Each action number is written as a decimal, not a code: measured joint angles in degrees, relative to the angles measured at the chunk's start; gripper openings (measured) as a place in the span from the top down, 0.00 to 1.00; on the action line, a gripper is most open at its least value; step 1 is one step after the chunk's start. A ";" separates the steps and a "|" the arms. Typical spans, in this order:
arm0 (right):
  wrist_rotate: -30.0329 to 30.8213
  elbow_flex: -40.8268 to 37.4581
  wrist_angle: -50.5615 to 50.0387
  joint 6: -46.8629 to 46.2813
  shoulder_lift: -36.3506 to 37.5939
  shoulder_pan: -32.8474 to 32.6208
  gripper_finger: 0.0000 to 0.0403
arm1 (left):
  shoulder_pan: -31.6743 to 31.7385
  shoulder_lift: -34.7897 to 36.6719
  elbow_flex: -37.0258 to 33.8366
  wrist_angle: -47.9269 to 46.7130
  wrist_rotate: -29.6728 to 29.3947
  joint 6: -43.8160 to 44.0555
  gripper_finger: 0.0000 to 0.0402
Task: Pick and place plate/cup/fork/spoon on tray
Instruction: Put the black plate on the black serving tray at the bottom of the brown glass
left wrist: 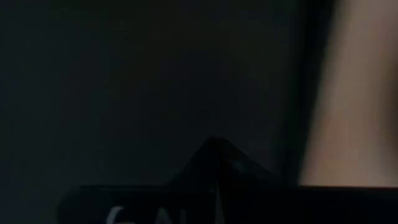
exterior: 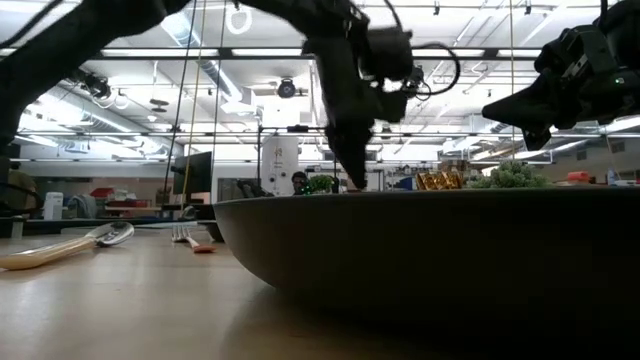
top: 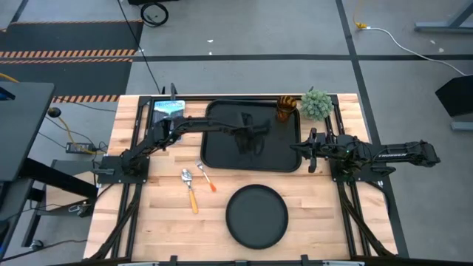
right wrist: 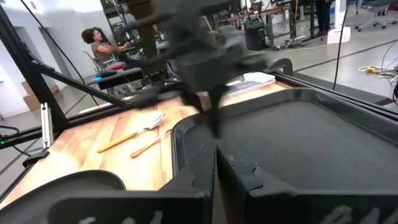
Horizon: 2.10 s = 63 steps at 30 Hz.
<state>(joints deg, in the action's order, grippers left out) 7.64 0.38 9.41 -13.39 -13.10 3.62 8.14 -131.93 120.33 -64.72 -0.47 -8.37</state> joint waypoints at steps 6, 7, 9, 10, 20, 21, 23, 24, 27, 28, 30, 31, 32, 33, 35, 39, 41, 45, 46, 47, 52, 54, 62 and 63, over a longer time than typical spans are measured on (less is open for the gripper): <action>0.18 -0.01 0.08 0.01 -0.13 0.00 0.94 | -7.35 0.17 -0.01 -8.13 7.30 0.32 0.99; 0.15 -0.01 0.31 0.00 -0.17 0.00 0.94 | -8.92 0.20 0.00 -8.72 7.86 0.26 0.99; 0.15 0.00 0.36 0.00 -0.24 0.00 0.94 | -11.70 0.41 0.00 -9.45 7.32 0.72 0.99; 0.15 0.00 0.41 0.00 -0.26 0.00 0.94 | -13.14 0.64 0.00 -9.69 6.16 1.49 0.99; 0.15 -0.02 0.39 0.00 -0.26 0.00 0.94 | -22.20 6.97 -7.21 -10.79 -9.95 11.69 0.99; 0.17 0.00 0.39 0.00 -0.26 0.00 0.94 | -22.73 9.20 -11.11 -8.36 -10.15 12.87 0.99; 0.15 -0.01 0.41 0.00 -0.26 0.00 0.94 | -23.74 14.41 -20.20 -2.14 -10.83 15.76 0.99; 0.16 -0.01 0.48 0.00 -0.26 0.00 0.94 | -24.17 17.10 -24.61 1.54 -11.30 17.48 0.99; 0.15 0.00 0.56 0.02 -0.26 0.00 0.94 | -24.91 25.06 -35.40 12.27 -11.58 22.90 0.99; 0.17 -0.01 0.68 0.00 -0.26 0.00 0.94 | -25.24 27.31 -38.46 15.10 -11.59 24.66 0.99; 0.17 0.00 0.85 0.00 -0.26 0.00 0.94 | -25.88 31.27 -44.14 19.57 -12.18 28.12 0.99; 0.17 0.00 1.00 0.00 -0.26 0.00 0.94 | -26.25 32.99 -46.65 21.58 -13.01 29.90 0.99; 0.17 0.00 1.20 0.00 -0.26 0.00 0.94 | -26.74 34.64 -48.95 23.34 -14.07 32.05 0.99; 0.17 0.00 1.30 0.00 -0.27 0.00 0.94 | -27.28 36.24 -51.10 25.31 -15.47 33.95 0.99; 0.17 -0.01 1.27 0.00 -0.28 0.00 0.94 | -28.51 38.89 -55.33 29.13 -17.83 38.04 0.99; 0.17 -0.02 1.29 0.00 -0.26 0.00 0.94 | -30.56 42.29 -62.41 36.32 -20.20 46.13 0.99; 0.15 0.00 1.29 0.00 -0.26 0.00 0.94 | -31.35 43.16 -64.69 39.39 -21.53 50.03 0.99; 0.16 -0.01 1.47 0.00 -0.28 0.00 0.94 | -32.99 43.53 -67.29 41.11 -26.36 58.86 0.97; 0.15 0.00 1.48 0.00 -0.26 0.00 0.94 | -33.23 43.53 -67.59 40.88 -26.61 61.17 0.97; 0.15 -0.01 1.42 0.00 -0.28 0.00 0.94 | -33.47 43.53 -67.90 40.87 -26.68 63.20 0.97; 0.15 0.00 1.72 0.00 -0.28 0.00 0.94 | -33.81 43.53 -68.29 40.74 -26.55 73.09 0.94; 0.15 -0.02 1.68 0.00 -0.28 0.00 0.94 | -33.78 43.53 -68.28 41.09 -26.45 75.82 0.90; 0.15 0.00 1.68 0.00 -0.28 0.00 0.94 | -33.34 43.47 -68.26 46.00 -24.98 78.69 0.64; 0.16 -0.01 1.69 0.00 -0.28 0.00 0.94 | -33.16 43.12 -68.26 47.11 -24.92 78.62 0.61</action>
<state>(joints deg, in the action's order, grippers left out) 7.80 0.37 11.10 -13.39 -13.39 3.62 -25.03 -88.81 52.07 -17.61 -25.39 70.26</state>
